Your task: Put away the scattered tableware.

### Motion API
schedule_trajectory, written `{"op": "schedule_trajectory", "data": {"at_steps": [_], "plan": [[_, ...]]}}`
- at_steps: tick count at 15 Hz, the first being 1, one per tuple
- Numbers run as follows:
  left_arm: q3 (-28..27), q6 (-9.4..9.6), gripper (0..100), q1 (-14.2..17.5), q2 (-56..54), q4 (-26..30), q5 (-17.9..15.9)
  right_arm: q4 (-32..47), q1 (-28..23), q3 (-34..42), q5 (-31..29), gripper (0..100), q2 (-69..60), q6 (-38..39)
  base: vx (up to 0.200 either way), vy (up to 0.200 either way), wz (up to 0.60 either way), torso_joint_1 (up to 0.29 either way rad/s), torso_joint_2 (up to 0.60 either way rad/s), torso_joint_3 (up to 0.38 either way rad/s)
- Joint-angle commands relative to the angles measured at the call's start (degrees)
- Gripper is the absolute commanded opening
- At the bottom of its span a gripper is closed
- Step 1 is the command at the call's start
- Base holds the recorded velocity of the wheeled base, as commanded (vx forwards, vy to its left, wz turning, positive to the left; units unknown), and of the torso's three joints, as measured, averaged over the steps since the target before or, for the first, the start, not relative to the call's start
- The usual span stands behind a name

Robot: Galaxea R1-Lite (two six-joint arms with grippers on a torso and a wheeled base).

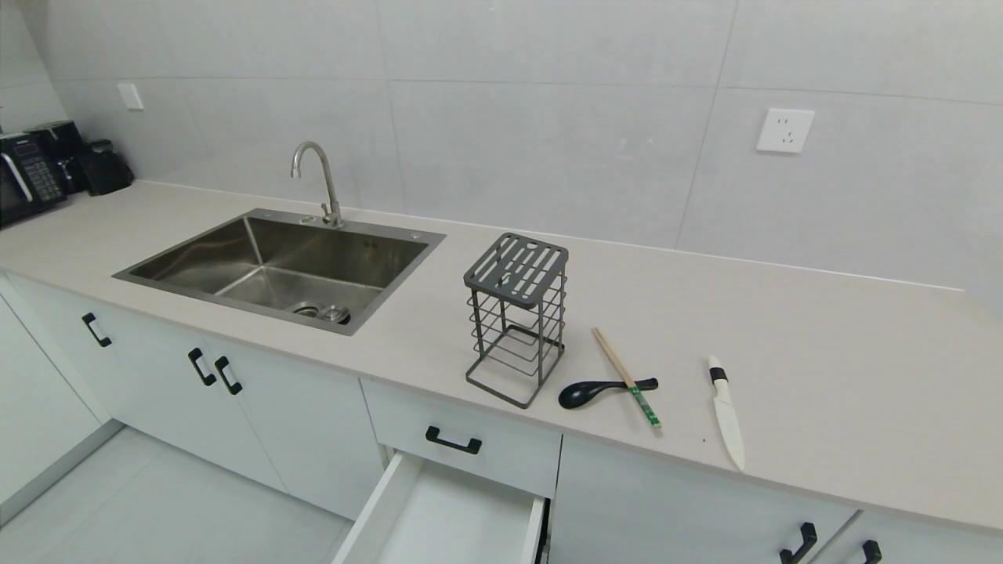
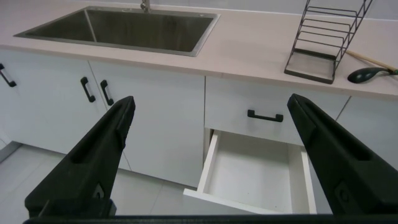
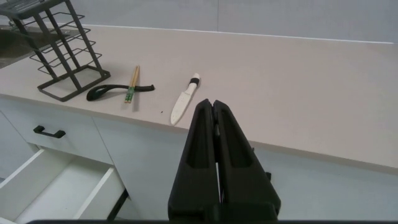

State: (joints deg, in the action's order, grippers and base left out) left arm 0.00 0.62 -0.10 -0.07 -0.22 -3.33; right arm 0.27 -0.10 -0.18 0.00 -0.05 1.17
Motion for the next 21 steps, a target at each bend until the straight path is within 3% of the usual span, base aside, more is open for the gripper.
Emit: {"op": "schedule_trajectory", "data": {"at_steps": [1, 2, 3, 9, 10, 13, 16, 21], "plan": [[0.0, -0.01, 100, 0.0, 0.1, 0.0, 0.0, 0.0, 0.0, 0.0, 0.0, 0, 0.0, -0.1, 0.0, 0.0, 0.0, 0.0, 0.0, 0.0], [0.0, -0.01, 100, 0.0, 0.1, 0.0, 0.0, 0.0, 0.0, 0.0, 0.0, 0, 0.0, 0.0, 0.0, 0.0, 0.0, 0.0, 0.0, 0.0], [0.0, -0.01, 100, 0.0, 0.1, 0.0, 0.0, 0.1, 0.0, 0.0, 0.2, 100, 0.0, 0.4, 0.0, 0.0, 0.0, 0.0, 0.0, 0.0], [0.0, 0.08, 100, 0.0, 0.1, 0.0, 0.0, -2.2, 0.0, -0.7, 1.0, 100, 0.0, -1.8, 0.0, 0.0, 0.0, 0.0, 0.0, 0.0], [0.0, 0.08, 100, 0.0, 0.1, 0.0, 0.0, -9.5, -0.3, -9.5, 1.5, 100, 4.0, -2.1, 0.0, 0.0, 0.0, 0.0, 0.0, 0.0], [0.0, -0.01, 100, -0.1, 0.1, 0.0, 0.0, -9.1, 4.4, -25.3, 6.5, 100, 21.4, -2.2, 0.0, 0.0, 0.0, 0.0, 0.0, 0.0], [0.0, 0.08, 100, -0.1, 0.1, 0.0, 0.0, -9.1, 8.0, -28.3, 8.4, 100, 36.3, -2.2, 0.0, 0.0, 0.0, 0.0, 0.0, 0.0], [0.0, -0.01, 100, 0.0, 0.1, 0.0, 0.0, -9.6, 8.5, -28.8, 12.0, 100, 58.4, -1.3, 0.0, 0.0, 0.0, 0.0, 0.0, 0.0]]}}
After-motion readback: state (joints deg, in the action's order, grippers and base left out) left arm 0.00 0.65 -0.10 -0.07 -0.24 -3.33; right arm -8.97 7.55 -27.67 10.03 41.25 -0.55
